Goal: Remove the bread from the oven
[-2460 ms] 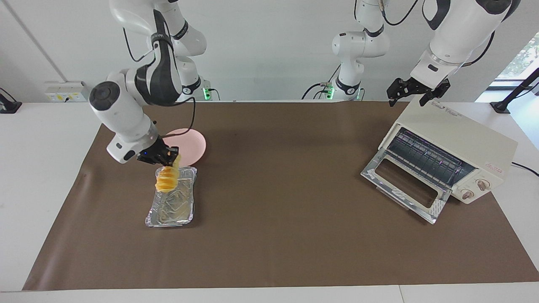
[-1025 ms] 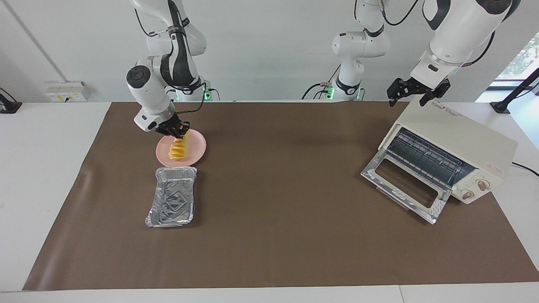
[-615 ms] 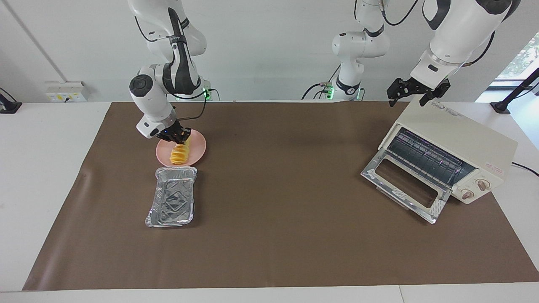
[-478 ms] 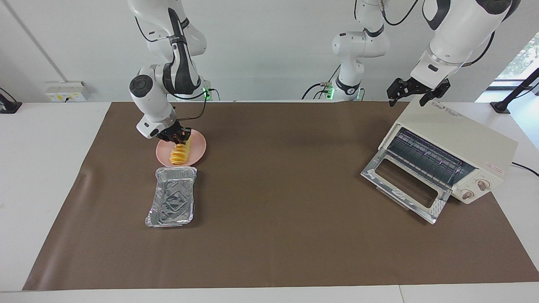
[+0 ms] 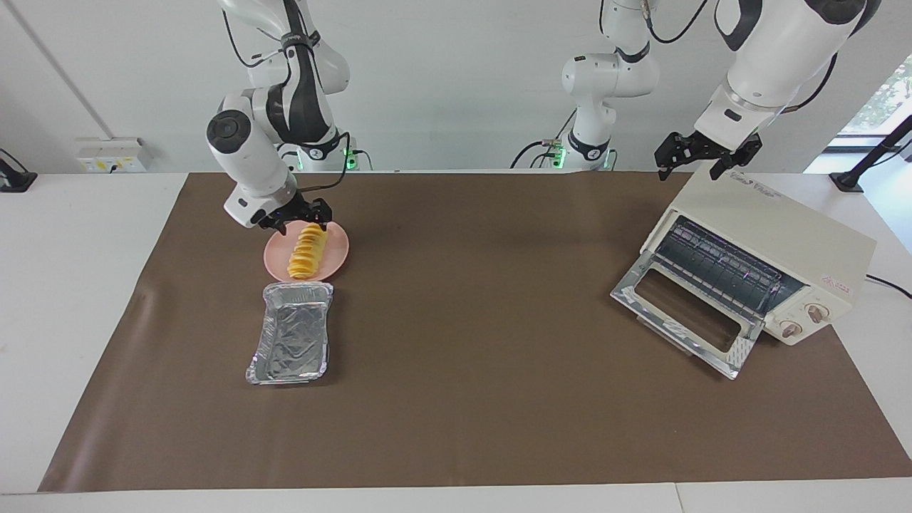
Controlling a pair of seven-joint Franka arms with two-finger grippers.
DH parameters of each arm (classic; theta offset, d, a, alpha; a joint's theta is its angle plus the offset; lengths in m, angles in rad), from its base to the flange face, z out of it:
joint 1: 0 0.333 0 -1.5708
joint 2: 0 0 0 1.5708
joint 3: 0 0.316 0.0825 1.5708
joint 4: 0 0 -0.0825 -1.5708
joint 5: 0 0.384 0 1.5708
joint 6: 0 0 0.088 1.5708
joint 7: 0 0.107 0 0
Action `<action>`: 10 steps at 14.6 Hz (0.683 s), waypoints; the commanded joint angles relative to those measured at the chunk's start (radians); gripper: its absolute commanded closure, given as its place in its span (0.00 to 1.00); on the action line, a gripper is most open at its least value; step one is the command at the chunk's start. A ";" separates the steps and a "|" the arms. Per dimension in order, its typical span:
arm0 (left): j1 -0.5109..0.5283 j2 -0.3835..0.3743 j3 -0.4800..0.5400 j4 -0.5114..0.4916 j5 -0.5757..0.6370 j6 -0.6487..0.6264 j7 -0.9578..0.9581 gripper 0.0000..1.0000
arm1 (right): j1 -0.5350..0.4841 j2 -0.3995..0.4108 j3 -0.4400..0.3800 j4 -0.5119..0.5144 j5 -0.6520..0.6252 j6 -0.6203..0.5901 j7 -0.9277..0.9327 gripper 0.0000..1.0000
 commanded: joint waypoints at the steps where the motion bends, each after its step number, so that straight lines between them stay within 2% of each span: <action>1: 0.009 -0.022 -0.006 -0.018 0.013 -0.001 0.004 0.00 | -0.014 0.021 0.002 0.130 -0.013 -0.096 0.024 0.00; 10: 0.008 -0.022 -0.006 -0.018 0.013 -0.002 0.003 0.00 | -0.094 0.024 -0.006 0.429 -0.016 -0.238 0.028 0.00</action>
